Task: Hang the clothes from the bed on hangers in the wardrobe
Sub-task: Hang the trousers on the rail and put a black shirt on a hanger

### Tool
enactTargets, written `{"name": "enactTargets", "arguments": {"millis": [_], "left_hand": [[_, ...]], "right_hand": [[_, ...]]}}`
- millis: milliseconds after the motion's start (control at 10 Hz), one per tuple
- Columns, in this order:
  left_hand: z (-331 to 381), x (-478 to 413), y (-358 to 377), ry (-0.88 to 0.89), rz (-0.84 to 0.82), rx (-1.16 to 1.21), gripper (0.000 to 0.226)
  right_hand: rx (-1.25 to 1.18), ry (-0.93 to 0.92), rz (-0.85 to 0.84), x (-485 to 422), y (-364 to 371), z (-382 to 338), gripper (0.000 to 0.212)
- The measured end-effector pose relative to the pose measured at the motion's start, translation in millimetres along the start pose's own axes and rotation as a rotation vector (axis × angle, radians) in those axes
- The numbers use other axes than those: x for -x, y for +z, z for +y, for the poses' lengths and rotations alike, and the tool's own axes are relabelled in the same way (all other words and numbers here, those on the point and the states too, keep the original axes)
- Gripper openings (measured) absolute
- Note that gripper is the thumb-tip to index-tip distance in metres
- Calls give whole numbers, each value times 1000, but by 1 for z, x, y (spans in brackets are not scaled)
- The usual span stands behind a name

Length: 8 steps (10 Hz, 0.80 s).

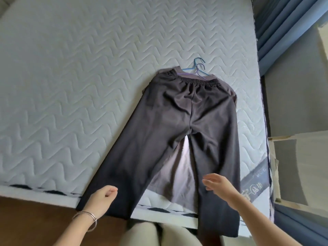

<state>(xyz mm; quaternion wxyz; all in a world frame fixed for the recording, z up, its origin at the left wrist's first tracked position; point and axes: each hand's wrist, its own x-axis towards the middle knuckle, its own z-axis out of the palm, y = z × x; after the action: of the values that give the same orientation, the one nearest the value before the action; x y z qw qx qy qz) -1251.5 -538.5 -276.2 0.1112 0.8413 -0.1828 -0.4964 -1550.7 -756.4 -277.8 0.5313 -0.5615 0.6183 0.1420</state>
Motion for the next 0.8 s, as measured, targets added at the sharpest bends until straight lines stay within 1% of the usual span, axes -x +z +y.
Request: {"name": "enactTargets", "arguments": {"millis": [100, 200, 300, 400, 500, 600, 700, 800], "left_hand": [[-69, 53, 44, -148, 28, 212, 18], [-118, 102, 93, -293, 99, 407, 21], [-159, 133, 135, -364, 165, 595, 27], [-196, 157, 166, -452, 250, 599, 15], [-214, 199, 178, -539, 306, 1049, 11], [-243, 220, 188, -651, 364, 1130, 19], [-284, 224, 194, -716, 431, 1188, 16], [-328, 226, 170, -714, 435, 1232, 30]], "right_hand": [[160, 23, -97, 30, 33, 36, 2], [328, 2, -157, 39, 60, 75, 24], [488, -7, -265, 43, 75, 90, 30], [607, -16, -250, 46, 83, 85, 30], [751, -88, -247, 45, 93, 65, 31], [889, -154, -242, 43, 120, 34, 32], [994, -204, -263, 44, 172, 1, 32], [998, -263, -288, 55, 242, -31, 30]]}}
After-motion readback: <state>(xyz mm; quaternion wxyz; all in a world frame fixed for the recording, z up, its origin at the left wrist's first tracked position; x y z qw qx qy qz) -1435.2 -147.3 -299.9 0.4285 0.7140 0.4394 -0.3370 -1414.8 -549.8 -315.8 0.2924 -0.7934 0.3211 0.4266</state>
